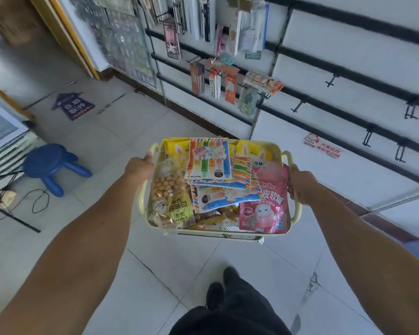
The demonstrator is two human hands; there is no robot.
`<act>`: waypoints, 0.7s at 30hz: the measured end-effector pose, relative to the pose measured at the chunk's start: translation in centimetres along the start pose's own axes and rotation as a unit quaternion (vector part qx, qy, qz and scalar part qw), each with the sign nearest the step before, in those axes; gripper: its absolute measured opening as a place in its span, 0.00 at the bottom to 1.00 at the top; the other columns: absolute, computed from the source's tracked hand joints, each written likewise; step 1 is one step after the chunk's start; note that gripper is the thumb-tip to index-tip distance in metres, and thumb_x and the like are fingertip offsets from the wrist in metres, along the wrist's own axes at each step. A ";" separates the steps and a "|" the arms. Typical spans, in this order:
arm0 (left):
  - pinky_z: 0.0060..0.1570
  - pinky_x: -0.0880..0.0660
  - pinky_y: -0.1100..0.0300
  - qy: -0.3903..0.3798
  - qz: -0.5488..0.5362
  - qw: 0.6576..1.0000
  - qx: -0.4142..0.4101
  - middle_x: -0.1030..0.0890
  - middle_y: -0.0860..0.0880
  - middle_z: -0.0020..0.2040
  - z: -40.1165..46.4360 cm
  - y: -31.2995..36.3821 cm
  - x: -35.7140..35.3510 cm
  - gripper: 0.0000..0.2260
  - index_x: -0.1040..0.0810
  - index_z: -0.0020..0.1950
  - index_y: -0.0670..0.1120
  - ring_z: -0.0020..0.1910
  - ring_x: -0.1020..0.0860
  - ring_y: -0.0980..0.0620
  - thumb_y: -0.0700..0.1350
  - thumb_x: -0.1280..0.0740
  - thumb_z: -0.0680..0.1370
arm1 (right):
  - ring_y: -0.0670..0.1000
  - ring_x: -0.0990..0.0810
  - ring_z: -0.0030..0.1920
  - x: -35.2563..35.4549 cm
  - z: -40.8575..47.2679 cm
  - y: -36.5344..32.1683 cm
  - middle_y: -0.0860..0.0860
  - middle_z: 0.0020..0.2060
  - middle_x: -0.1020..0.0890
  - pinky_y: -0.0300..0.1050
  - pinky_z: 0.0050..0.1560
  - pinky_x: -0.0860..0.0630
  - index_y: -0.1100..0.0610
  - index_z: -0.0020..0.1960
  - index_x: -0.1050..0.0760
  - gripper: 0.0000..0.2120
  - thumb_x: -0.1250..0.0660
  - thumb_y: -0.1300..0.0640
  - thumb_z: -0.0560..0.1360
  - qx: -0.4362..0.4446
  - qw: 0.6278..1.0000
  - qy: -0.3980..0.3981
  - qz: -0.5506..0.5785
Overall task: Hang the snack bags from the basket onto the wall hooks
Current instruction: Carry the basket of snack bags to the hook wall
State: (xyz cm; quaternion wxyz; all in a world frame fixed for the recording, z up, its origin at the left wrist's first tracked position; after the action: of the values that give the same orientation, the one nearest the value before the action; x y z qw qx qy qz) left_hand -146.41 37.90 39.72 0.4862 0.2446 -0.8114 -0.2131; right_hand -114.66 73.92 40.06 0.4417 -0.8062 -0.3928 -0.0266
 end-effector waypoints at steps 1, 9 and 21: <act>0.58 0.26 0.48 -0.001 0.002 1.000 0.002 0.18 0.36 0.57 1.6 1.2 0.1 0.31 0.21 0.59 0.35 0.57 0.20 0.35 0.62 0.46 0.83 | 0.50 0.34 0.26 -0.4 1.1 -1.4 0.54 0.28 0.31 0.42 0.29 0.34 0.59 0.37 0.30 0.23 0.46 0.44 0.83 0.001 1.000 0.000 0.006; 0.55 0.25 0.47 -0.012 0.045 0.999 -0.008 0.19 0.35 0.57 14.0 10.7 -2.0 0.33 0.22 0.61 0.34 0.56 0.20 0.34 0.63 0.47 0.82 | 0.51 0.34 0.27 -3.3 12.1 -9.6 0.54 0.29 0.31 0.44 0.30 0.34 0.59 0.37 0.30 0.25 0.46 0.42 0.83 -0.021 0.999 0.001 0.025; 0.40 0.28 0.53 -0.062 0.117 0.990 -0.058 0.18 0.36 0.51 26.8 23.8 -6.1 0.32 0.21 0.57 0.33 0.43 0.21 0.40 0.62 0.48 0.83 | 0.48 0.34 0.28 -4.8 21.0 -15.4 0.52 0.29 0.32 0.42 0.30 0.34 0.58 0.38 0.30 0.24 0.46 0.42 0.83 -0.092 0.991 0.042 0.093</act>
State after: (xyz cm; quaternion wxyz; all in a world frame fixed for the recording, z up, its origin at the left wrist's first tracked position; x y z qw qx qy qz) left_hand -172.37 63.31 37.76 0.4700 0.1061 -0.8492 -0.2163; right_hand -134.45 91.00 36.02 0.3826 -0.8743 -0.2933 -0.0558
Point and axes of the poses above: each hand's wrist, its own z-axis towards the middle knuckle, its own x-axis out of the back of the hand, y = z × x, the point moved 6 cm from there along z, towards the middle knuckle
